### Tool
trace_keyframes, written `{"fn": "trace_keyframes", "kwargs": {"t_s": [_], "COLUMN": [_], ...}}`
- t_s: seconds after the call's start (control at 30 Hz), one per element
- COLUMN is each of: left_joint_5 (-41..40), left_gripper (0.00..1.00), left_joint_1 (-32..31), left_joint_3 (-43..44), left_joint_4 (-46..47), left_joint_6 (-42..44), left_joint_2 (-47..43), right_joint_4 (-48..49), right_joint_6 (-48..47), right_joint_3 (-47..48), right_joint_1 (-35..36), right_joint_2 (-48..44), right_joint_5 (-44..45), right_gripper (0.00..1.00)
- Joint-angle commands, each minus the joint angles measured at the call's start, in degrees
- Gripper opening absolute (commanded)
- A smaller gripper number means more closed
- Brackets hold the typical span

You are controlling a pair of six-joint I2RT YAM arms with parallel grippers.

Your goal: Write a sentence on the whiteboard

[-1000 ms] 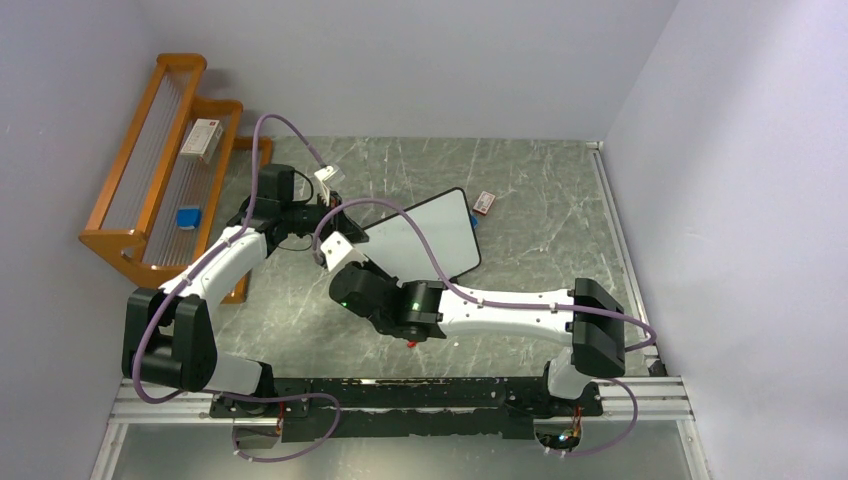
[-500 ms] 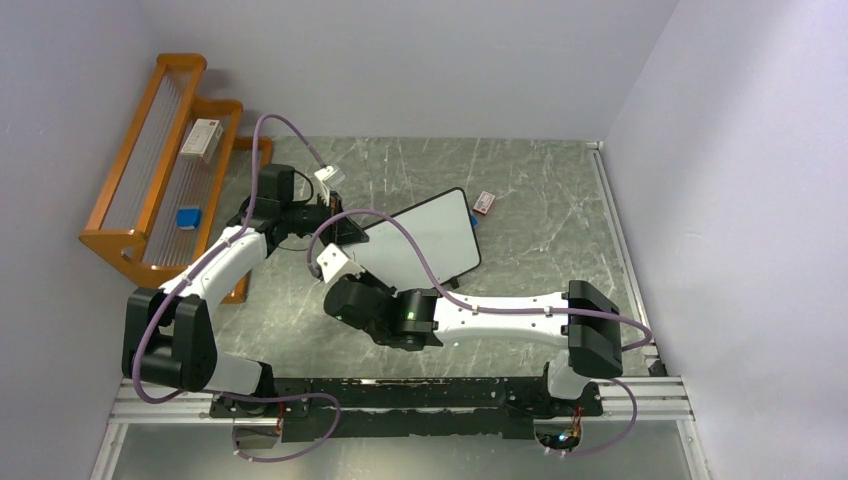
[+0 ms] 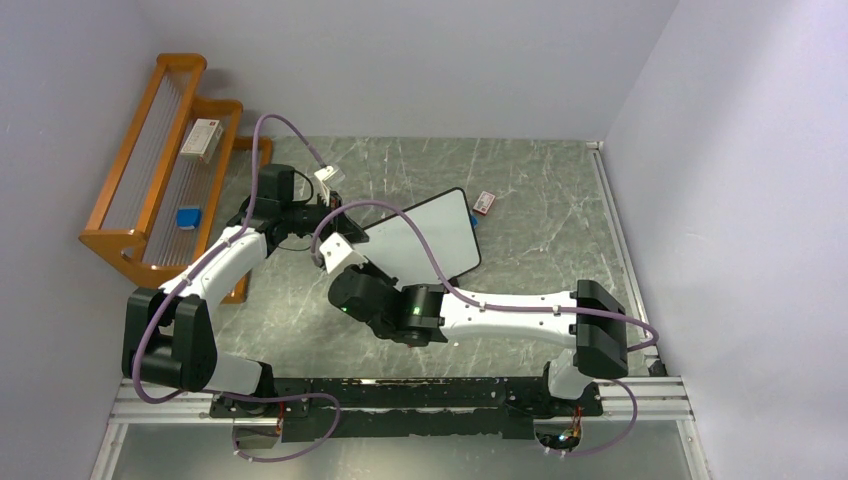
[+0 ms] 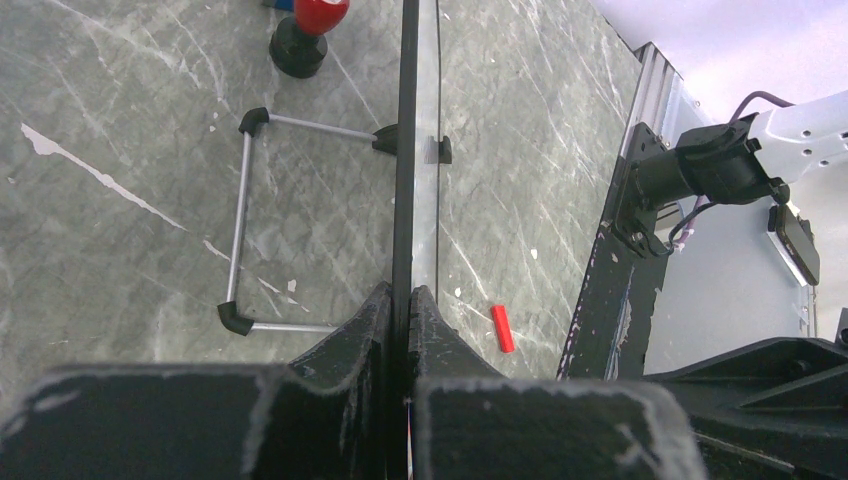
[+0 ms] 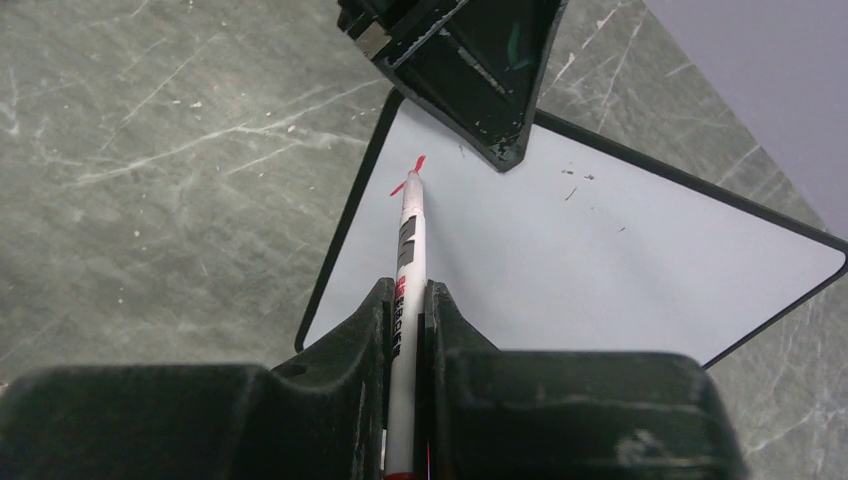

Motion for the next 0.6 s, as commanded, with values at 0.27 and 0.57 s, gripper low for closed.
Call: {"fn": "trace_keyframes", "kwargs": {"t_s": [0.27,0.57], "left_joint_5": [-1.88,-1.69], "left_gripper": [0.05,0.05], "left_joint_1": [-1.44,-1.44], "left_joint_3": [-1.14,-1.13], "left_joint_4": [-2.46,-2.53], "left_joint_6": [1.91,2.04], "left_joint_2": [1.54,1.62], "right_joint_4": [3.26,3.59], "right_joint_6": [-0.77,-0.77], "right_joint_3": [1.31,1.57], "right_joint_1": [-1.68,-2.15], "right_joint_2": [-0.36,0.41], "right_joint_5": [1.01,-0.06], "right_gripper": [0.00,0.00]}}
